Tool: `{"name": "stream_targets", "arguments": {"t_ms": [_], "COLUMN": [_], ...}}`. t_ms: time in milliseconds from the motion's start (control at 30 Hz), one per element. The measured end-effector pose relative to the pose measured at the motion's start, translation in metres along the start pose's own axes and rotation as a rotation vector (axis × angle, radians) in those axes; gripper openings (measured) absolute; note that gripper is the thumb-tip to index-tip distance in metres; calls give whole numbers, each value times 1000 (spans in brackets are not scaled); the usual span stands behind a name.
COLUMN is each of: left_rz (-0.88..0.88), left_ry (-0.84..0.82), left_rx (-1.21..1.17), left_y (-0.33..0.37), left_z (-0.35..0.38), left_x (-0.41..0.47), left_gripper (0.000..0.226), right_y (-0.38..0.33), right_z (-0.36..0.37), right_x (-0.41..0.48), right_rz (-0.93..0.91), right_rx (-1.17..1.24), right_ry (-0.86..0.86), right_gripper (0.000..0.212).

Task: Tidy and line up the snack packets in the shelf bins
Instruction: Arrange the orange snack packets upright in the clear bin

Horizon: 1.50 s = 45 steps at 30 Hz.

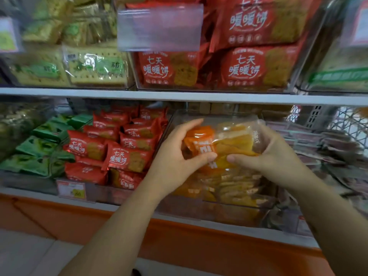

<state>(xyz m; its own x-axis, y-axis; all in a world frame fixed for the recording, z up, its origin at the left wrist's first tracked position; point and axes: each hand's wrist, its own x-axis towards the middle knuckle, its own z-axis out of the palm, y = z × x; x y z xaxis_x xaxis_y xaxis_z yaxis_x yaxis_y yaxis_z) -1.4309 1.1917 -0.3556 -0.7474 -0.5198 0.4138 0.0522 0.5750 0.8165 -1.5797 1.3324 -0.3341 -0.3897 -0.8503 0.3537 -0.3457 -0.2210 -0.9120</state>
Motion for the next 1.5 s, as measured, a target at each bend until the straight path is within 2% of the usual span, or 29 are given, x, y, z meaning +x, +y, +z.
{"name": "stream_targets", "arguments": {"t_ms": [100, 167, 233, 333, 533, 633, 833, 1000, 1100, 1200, 1267, 1333, 1433, 1500], "left_rz": [-123, -173, -125, -88, -130, -92, 72, 156, 117, -62, -215, -297, -282, -258], "left_ry": [31, 39, 5, -84, -188, -164, -58, 4, 127, 173, 168, 206, 431, 602], "left_rx": [-39, 179, 416, 651, 1019, 1111, 1145, 999, 814, 455, 84, -227, -546, -590], "left_y": [-23, -44, -62, -75, -66, -65, -56, -52, -41, -24, -15, -9, -7, -8], "left_z": [8, 13, 18, 25, 42, 47, 36, 23, 19, 10, 3, -6, -19, -26], "left_x": [33, 60, 87, 122, 145, 140, 131, 119, 103, 75, 50, 25, 4, -1], "left_gripper": [43, 32, 27, 25, 37, 25, 28, 30, 24, 16, 14, 14, 20, 28], "right_y": [13, 21, 26, 31, 39, 38, 36, 36, 34, 31, 29, 29, 30, 31], "right_z": [-12, -20, -28, -40, -50, -53, -53, -52, -51, -49, -45, -39, -28, -22], "right_x": [-3, -5, -6, -5, -6, -7, -10, -8, -8, -6, -6, -5, -5, -2], "right_rz": [16, 33, 27, -25, -48, -42, -26, -20, -28, -31, -42, -61, -69, -57], "right_rx": [-91, -175, -161, -165, -393, -398, -359, -374, -442, -548, -615, -672, -765, -796], "right_ry": [209, 319, 421, 558, 544, 525, 547, 553, 543, 521, 511, 486, 410, 371], "right_gripper": [38, 39, 39, 41, 51, 47, 49, 49, 49, 51, 52, 53, 52, 53]}}
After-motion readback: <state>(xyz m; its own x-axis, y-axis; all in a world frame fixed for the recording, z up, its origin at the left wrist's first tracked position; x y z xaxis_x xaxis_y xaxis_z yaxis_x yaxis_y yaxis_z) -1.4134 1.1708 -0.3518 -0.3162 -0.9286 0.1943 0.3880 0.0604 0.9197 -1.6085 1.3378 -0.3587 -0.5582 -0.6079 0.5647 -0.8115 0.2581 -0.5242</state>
